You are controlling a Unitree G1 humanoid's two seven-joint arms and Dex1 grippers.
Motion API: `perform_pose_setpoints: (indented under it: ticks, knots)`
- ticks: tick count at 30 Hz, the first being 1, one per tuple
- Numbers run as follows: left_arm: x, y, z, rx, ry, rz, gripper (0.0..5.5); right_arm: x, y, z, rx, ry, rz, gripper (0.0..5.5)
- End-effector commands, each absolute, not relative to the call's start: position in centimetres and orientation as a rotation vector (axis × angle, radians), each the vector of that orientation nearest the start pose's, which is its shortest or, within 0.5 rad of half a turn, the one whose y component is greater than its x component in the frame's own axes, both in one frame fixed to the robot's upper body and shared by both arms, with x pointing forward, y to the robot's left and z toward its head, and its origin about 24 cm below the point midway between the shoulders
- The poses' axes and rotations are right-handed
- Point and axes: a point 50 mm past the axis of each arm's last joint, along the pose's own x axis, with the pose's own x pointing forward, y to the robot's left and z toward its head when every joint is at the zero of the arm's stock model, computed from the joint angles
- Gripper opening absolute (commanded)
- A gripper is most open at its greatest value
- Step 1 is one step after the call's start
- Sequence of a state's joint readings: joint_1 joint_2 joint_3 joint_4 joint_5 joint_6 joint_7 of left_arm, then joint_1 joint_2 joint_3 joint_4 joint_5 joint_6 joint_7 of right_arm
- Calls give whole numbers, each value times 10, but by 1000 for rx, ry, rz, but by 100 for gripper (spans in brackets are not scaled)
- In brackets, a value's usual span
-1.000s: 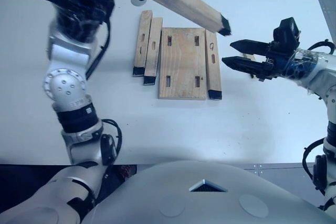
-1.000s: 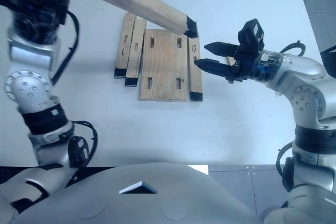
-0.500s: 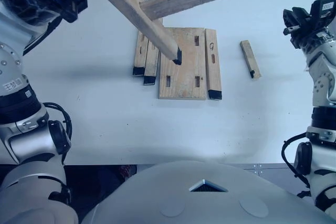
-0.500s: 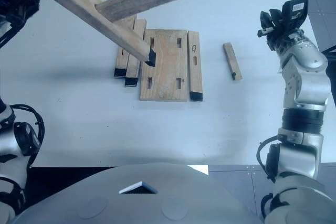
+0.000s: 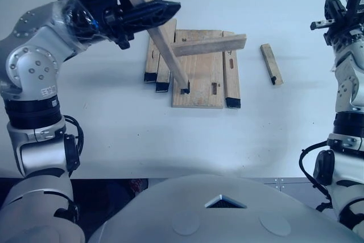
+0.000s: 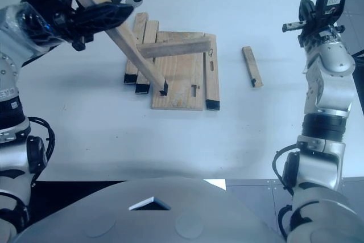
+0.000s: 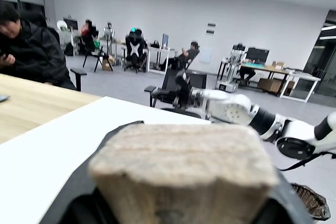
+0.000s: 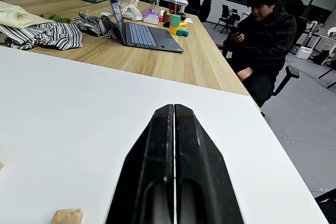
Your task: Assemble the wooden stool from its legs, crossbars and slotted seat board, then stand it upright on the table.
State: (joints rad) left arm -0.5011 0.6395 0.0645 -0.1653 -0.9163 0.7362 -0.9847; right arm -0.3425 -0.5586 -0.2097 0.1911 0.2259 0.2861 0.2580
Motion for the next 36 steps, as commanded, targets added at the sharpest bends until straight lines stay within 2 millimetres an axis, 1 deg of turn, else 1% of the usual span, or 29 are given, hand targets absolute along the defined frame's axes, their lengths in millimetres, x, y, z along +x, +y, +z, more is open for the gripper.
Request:
perform_pose_setpoints:
  ticks: [1,8,16,18,19,20,25,27,29,31,33,36]
  knots:
    - [276,172,207,-128,37,-1327,208,308,-284,126,-219,56,-11,0]
    - [279,171,205,-103,35,-1339,208,306,-280,121,-216,63,-1,0]
    - [286,161,178,-149,91,-1331,208,307,-274,117,-222,71,20,0]
    - [286,161,168,-94,137,-1319,208,307,-272,117,-226,72,31,0]
    - [286,163,166,-75,148,-1317,208,307,-272,116,-228,73,36,0]
    - [286,164,167,-64,150,-1317,208,306,-271,115,-229,75,38,0]
    - [287,176,187,-46,101,-1320,208,306,-271,114,-226,76,39,0]
    - [286,178,186,-27,113,-1324,208,305,-270,114,-225,76,40,0]
    - [280,175,177,-4,142,-1362,208,305,-270,113,-224,75,42,0]
    - [270,170,165,19,181,-1424,208,305,-269,113,-226,74,46,0]
    - [260,163,156,5,211,-1480,207,304,-269,113,-226,75,46,0]
    - [250,154,142,-13,258,-1498,207,303,-270,113,-225,78,47,0]
